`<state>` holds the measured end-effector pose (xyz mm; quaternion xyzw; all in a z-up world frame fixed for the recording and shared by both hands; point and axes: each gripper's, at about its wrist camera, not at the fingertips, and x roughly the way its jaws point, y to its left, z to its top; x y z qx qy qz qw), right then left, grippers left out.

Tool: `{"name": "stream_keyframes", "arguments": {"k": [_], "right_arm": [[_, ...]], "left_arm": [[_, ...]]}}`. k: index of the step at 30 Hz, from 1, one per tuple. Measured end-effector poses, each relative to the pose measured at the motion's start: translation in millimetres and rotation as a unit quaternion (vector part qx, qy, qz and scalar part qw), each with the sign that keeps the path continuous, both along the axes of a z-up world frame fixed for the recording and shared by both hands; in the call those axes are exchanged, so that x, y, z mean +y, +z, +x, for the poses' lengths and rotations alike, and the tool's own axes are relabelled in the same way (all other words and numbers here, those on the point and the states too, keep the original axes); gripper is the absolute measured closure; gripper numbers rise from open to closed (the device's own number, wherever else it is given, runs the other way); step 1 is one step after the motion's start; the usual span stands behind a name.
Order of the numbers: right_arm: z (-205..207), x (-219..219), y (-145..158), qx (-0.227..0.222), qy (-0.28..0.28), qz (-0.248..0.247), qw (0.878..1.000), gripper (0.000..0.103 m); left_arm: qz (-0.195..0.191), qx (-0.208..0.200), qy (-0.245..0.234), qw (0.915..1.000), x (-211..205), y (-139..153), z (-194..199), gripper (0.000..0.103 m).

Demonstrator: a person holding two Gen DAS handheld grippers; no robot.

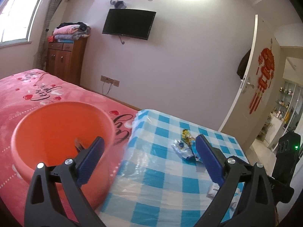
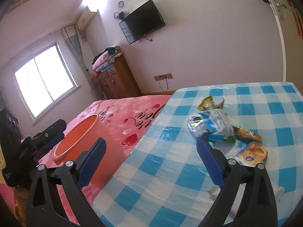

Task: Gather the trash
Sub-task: 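Return both tools from the bucket to the table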

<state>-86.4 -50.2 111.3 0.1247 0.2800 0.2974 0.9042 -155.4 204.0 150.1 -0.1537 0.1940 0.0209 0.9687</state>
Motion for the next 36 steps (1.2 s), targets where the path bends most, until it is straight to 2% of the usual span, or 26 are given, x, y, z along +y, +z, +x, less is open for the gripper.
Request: {"name": "stream_keyframes", "arguments": {"k": [7, 15, 21, 28, 36], "right_arm": [[5, -33, -11, 0.011, -0.015, 0.010, 1.000, 0.008], [9, -59, -19, 0.007, -0.032, -0.001, 0.999, 0.008], [17, -80, -28, 0.018, -0.042, 0.010, 0.999, 0.008], [25, -107, -37, 0.024, -0.060, 0.013, 0.998, 0.008], [43, -154, -50, 0.048, -0.101, 0.024, 0.993, 0.008]], "left_arm": [[0.001, 0.014, -0.017, 0.9998, -27, -10, 12, 0.006], [0.040, 0.041, -0.045, 0.9973, -66, -22, 26, 0.006], [0.049, 0.067, -0.062, 0.9946, -86, -34, 38, 0.006], [0.066, 0.110, -0.080, 0.9885, -109, -52, 53, 0.006], [0.068, 0.162, -0.142, 0.9742, -152, -78, 67, 0.006]]}}
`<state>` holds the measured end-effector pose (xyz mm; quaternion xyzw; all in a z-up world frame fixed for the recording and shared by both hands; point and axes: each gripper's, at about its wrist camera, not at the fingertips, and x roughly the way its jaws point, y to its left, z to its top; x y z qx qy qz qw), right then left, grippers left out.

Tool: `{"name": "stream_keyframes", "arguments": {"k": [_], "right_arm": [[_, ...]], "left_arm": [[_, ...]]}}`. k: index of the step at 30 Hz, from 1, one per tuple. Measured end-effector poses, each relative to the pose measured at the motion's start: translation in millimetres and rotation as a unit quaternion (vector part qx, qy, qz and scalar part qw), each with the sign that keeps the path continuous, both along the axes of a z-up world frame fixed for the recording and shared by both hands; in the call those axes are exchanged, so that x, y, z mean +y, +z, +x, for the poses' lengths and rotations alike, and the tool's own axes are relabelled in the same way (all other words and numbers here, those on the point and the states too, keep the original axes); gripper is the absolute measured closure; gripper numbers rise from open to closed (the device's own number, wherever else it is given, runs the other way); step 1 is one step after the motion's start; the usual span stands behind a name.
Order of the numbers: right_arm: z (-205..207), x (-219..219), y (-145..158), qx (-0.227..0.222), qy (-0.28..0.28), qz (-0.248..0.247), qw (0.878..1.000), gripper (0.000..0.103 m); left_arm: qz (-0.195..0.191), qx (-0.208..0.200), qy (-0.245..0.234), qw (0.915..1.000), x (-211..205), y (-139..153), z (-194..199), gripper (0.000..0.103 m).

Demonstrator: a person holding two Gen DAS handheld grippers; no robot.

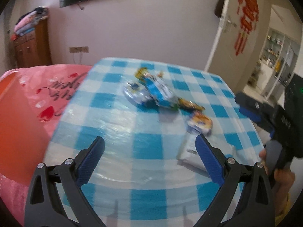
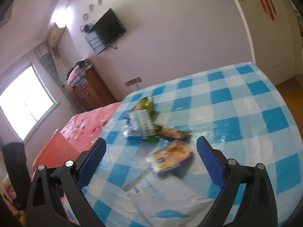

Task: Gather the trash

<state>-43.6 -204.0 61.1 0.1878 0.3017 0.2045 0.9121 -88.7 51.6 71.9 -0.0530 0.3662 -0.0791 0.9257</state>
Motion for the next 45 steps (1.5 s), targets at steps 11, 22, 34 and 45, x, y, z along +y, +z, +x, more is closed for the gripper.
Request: {"name": "stream_keyframes", "arguments": {"k": [11, 22, 34, 45], "right_arm": [[21, -60, -24, 0.041, -0.052, 0.030, 0.997, 0.008], [24, -86, -27, 0.046, -0.065, 0.058, 0.995, 0.008], [32, -80, -34, 0.057, -0.051, 0.051, 0.996, 0.008], [37, -40, -42, 0.075, -0.008, 0.001, 0.997, 0.008]], "left_arm": [[-0.013, 0.060, -0.109, 0.9922, -81, -27, 4, 0.006], [0.007, 0.095, -0.091, 0.9913, -142, -41, 32, 0.007], [0.075, 0.110, -0.028, 0.9908, -129, -54, 57, 0.006], [0.088, 0.128, 0.016, 0.9878, -69, -53, 43, 0.007]]}}
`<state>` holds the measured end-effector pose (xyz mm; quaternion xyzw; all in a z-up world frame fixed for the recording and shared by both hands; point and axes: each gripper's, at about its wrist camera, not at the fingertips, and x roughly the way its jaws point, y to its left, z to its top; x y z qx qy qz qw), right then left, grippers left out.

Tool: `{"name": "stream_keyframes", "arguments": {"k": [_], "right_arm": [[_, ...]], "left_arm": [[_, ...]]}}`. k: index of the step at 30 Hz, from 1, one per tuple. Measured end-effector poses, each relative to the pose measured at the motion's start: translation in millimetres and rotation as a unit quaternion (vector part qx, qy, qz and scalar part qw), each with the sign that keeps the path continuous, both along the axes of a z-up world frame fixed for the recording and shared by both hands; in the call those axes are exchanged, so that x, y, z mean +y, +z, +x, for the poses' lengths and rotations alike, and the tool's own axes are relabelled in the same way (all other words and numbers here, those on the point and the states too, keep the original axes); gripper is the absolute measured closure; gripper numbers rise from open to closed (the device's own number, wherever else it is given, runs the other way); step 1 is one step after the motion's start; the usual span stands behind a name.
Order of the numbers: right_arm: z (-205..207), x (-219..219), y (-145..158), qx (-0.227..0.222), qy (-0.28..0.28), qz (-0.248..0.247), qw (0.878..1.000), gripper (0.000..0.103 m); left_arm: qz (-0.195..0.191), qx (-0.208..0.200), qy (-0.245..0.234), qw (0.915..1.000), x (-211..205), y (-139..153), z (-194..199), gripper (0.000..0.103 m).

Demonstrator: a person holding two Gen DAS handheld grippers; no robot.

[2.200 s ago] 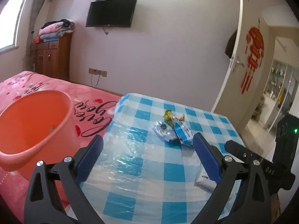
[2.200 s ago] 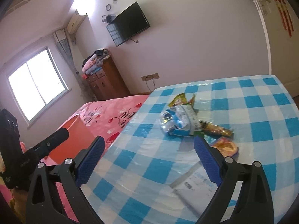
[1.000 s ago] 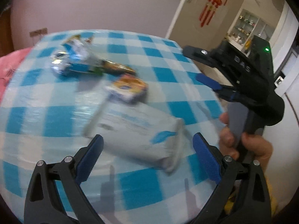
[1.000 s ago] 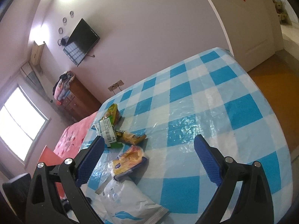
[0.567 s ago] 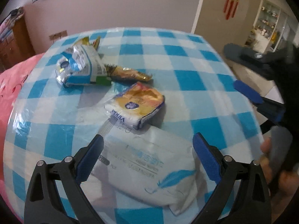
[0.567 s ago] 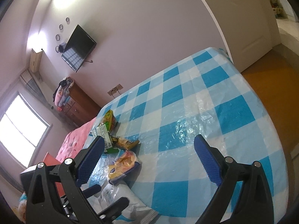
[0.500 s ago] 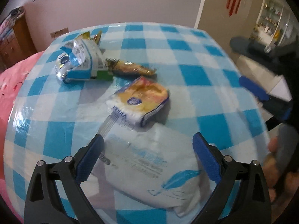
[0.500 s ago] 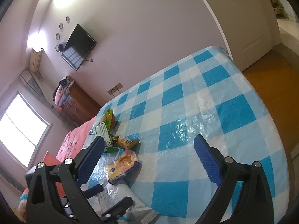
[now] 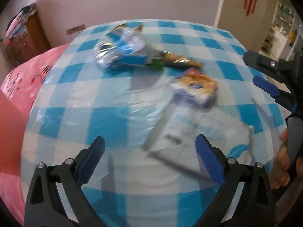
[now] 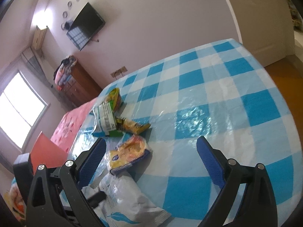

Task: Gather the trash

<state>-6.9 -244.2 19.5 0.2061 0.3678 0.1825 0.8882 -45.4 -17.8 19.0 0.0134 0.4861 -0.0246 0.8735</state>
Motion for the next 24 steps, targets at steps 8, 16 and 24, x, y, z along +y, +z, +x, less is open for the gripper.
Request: {"name": "stream_keyframes", "arguments": {"k": [8, 16, 24], "right_arm": [[5, 37, -11, 0.021, 0.039, -0.024, 0.999, 0.008], [13, 55, -19, 0.026, 0.054, -0.046, 0.997, 0.008], [18, 69, -22, 0.021, 0.066, -0.082, 0.994, 0.008]], "left_arm": [[-0.031, -0.050, 0.034, 0.9977, 42, 30, 7, 0.007], [-0.102, -0.084, 0.026, 0.9909, 46, 56, 62, 0.008], [-0.114, -0.049, 0.034, 0.9917, 39, 29, 124, 0.025]]}}
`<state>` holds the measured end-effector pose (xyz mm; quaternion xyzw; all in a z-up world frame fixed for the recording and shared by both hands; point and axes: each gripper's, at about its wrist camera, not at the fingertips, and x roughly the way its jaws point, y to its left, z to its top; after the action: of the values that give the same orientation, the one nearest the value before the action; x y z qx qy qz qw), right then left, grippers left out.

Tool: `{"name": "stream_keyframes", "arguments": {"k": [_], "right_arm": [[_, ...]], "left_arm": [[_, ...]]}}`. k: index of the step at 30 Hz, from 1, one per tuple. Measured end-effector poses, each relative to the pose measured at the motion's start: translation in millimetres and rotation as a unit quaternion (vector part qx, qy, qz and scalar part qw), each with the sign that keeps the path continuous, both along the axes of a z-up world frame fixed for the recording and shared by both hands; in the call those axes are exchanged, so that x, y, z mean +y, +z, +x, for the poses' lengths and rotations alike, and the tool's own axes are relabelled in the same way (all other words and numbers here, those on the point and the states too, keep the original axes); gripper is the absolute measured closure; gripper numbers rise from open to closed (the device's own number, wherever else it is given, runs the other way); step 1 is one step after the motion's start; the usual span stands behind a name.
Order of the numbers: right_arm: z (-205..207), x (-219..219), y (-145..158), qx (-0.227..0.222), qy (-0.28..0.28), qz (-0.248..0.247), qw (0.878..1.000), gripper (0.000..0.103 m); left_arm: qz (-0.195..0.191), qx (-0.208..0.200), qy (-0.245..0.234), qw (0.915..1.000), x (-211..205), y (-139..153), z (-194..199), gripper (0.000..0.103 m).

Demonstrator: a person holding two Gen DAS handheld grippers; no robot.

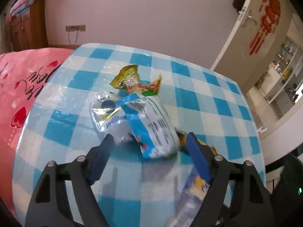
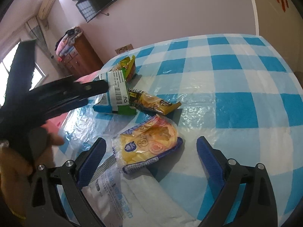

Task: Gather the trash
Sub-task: 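Grasp the blue-white snack bag with the left tool while the right tool grasps the yellow snack bag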

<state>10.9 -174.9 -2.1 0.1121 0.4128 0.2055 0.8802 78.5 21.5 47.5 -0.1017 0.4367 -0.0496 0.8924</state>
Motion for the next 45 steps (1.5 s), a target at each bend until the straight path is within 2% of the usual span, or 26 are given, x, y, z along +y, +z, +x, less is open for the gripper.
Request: {"name": "stream_keyframes", "arguments": {"k": [8, 10, 12, 15, 20, 22, 29, 45], "right_arm": [[3, 9, -1, -0.002, 0.000, -0.027, 1.000, 0.008], [3, 11, -1, -0.002, -0.001, -0.030, 1.000, 0.008], [3, 12, -1, -0.005, -0.004, -0.039, 0.999, 0.014], [1, 14, -1, -0.008, -0.003, -0.046, 0.999, 0.021], [3, 15, -2, -0.010, 0.000, -0.054, 0.998, 0.037], [4, 13, -2, -0.009, -0.003, -0.051, 0.999, 0.043], [5, 8, -2, -0.007, 0.001, -0.041, 0.999, 0.053], [-1, 0, 0, -0.016, 0.002, -0.020, 1.000, 0.063]], "left_arm": [[0.007, -0.006, 0.005, 0.9999, 3, -11, 27, 0.026], [0.014, -0.010, 0.003, 0.9999, 2, -11, 28, 0.031], [0.030, -0.016, -0.001, 0.9994, -1, -11, 28, 0.036], [0.030, -0.023, -0.007, 0.9993, -5, -11, 26, 0.047], [0.029, -0.028, 0.001, 0.9992, -5, -10, 22, 0.049], [0.025, -0.027, 0.001, 0.9993, -4, -10, 19, 0.053], [0.009, -0.026, 0.007, 0.9996, 6, -10, 6, 0.055], [-0.021, -0.018, 0.008, 0.9996, 26, -10, -44, 0.058]]}}
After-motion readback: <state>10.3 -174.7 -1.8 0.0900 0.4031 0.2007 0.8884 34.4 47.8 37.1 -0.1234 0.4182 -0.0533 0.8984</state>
